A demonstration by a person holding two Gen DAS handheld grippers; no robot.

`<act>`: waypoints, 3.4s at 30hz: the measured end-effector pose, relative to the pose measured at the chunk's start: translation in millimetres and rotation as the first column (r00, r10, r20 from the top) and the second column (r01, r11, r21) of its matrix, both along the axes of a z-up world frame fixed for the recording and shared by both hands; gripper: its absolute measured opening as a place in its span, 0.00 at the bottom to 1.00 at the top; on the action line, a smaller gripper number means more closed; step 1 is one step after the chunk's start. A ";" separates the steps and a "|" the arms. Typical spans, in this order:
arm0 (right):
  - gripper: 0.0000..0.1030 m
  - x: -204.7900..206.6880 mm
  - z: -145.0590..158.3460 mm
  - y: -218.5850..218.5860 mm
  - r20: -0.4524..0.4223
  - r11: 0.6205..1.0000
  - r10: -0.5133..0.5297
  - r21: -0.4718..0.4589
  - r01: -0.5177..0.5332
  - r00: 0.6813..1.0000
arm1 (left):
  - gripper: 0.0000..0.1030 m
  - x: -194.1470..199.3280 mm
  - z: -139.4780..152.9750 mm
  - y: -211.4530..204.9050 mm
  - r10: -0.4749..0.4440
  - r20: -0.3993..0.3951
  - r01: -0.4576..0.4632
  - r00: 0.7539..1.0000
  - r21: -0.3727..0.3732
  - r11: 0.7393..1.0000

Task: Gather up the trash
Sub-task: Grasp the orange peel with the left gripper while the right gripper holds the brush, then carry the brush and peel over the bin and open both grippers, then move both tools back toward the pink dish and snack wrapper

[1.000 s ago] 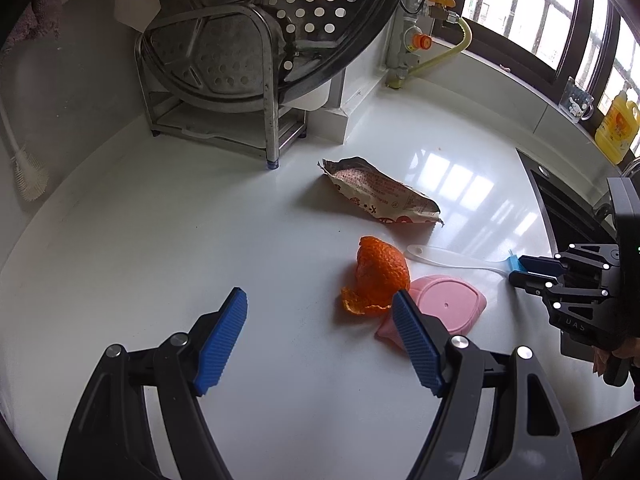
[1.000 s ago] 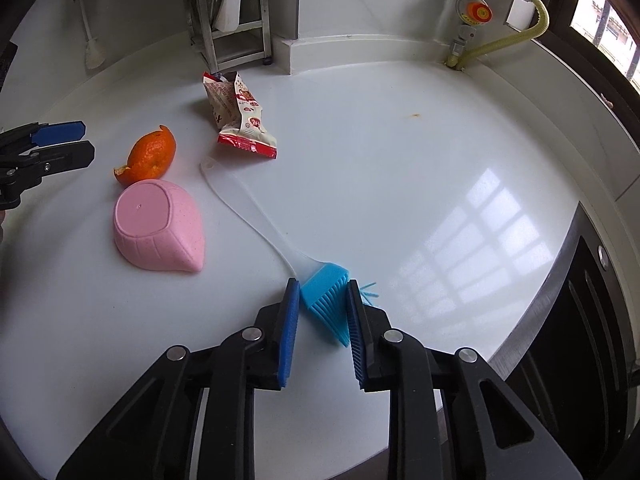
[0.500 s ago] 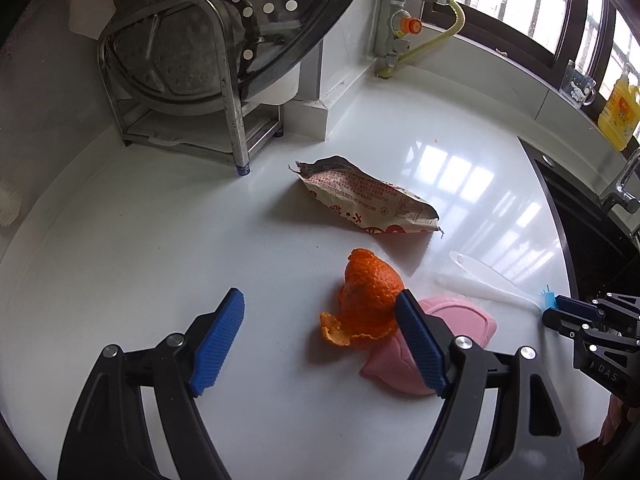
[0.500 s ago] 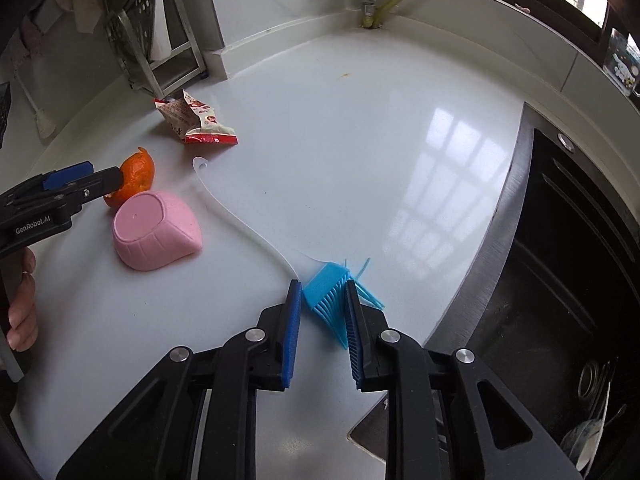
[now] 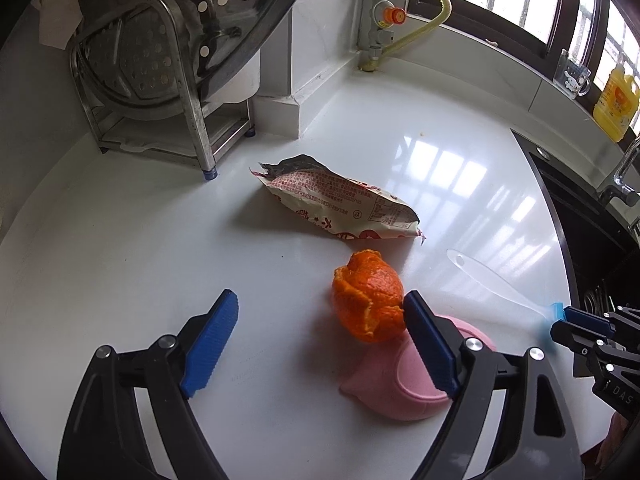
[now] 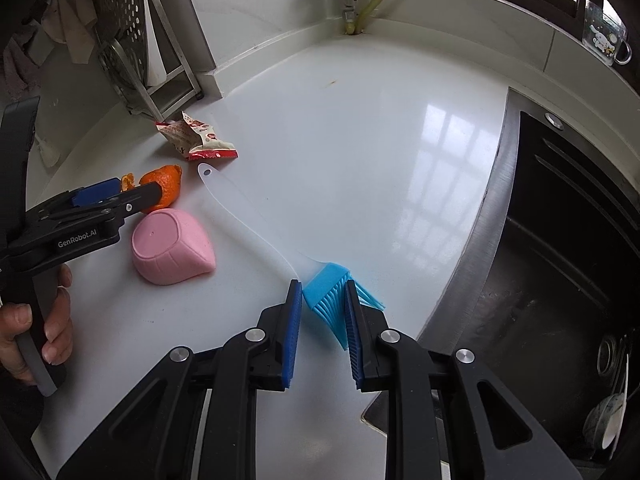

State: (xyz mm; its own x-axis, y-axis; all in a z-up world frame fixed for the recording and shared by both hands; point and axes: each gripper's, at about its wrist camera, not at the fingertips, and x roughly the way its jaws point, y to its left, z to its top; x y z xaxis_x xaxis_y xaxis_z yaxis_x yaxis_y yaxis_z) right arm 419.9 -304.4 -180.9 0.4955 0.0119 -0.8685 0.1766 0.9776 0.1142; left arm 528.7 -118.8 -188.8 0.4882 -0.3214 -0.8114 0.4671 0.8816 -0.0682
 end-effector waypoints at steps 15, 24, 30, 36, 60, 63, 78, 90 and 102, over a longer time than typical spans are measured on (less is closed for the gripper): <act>0.20 -24.4 11.1 -11.9 0.025 0.996 -0.078 0.037 0.077 0.997 | 0.26 -4.4 -0.7 -13.7 -0.051 -0.084 0.043 0.995 -0.097 0.994; 0.20 -42.2 24.7 -8.4 0.041 0.994 -0.088 0.063 0.085 0.995 | 0.23 -13.8 27.3 11.1 -0.041 -0.034 0.035 0.999 -0.142 0.989; 0.20 -61.1 41.6 -3.8 0.063 0.993 -0.098 0.074 0.093 0.993 | 0.23 -39.8 50.4 24.5 -0.062 -0.007 0.061 0.998 -0.127 0.990; 0.20 -95.8 60.7 0.9 0.094 0.991 -0.098 0.096 0.089 0.991 | 0.23 -87.4 84.0 38.3 -0.079 0.045 0.084 0.996 -0.129 0.988; 0.20 -386.2 46.3 -29.4 -0.030 0.980 -0.133 0.143 0.136 0.991 | 0.23 -387.8 72.5 -31.0 -0.225 -0.064 0.220 0.972 -0.079 0.972; 0.20 -406.1 31.2 -28.4 -0.066 0.980 -0.126 0.149 0.134 0.990 | 0.23 -413.9 60.3 -44.4 -0.248 -0.072 0.245 0.966 -0.048 0.968; 0.21 -428.5 -8.2 -19.9 -0.145 0.979 -0.051 0.188 0.078 0.988 | 0.28 -456.0 44.9 -50.3 -0.181 -0.095 0.185 0.979 0.029 0.982; 0.36 -434.8 8.3 -21.7 -0.106 0.976 -0.046 0.208 0.068 0.993 | 0.58 -465.9 57.3 -39.3 -0.127 -0.090 0.130 0.988 0.027 0.991; 0.37 -432.7 23.6 -16.3 -0.074 0.973 -0.040 0.222 0.055 0.996 | 0.58 -466.2 67.9 -32.7 -0.122 -0.072 0.125 0.990 0.041 0.991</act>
State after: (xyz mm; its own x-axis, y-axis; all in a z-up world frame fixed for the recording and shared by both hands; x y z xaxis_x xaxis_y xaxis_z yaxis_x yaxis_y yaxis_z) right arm -12.8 -320.6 -157.3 0.4397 0.1879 -0.8783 0.2372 0.9189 0.3153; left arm 62.6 -151.5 -120.8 0.3893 -0.3381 -0.8568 0.5680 0.8204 -0.0656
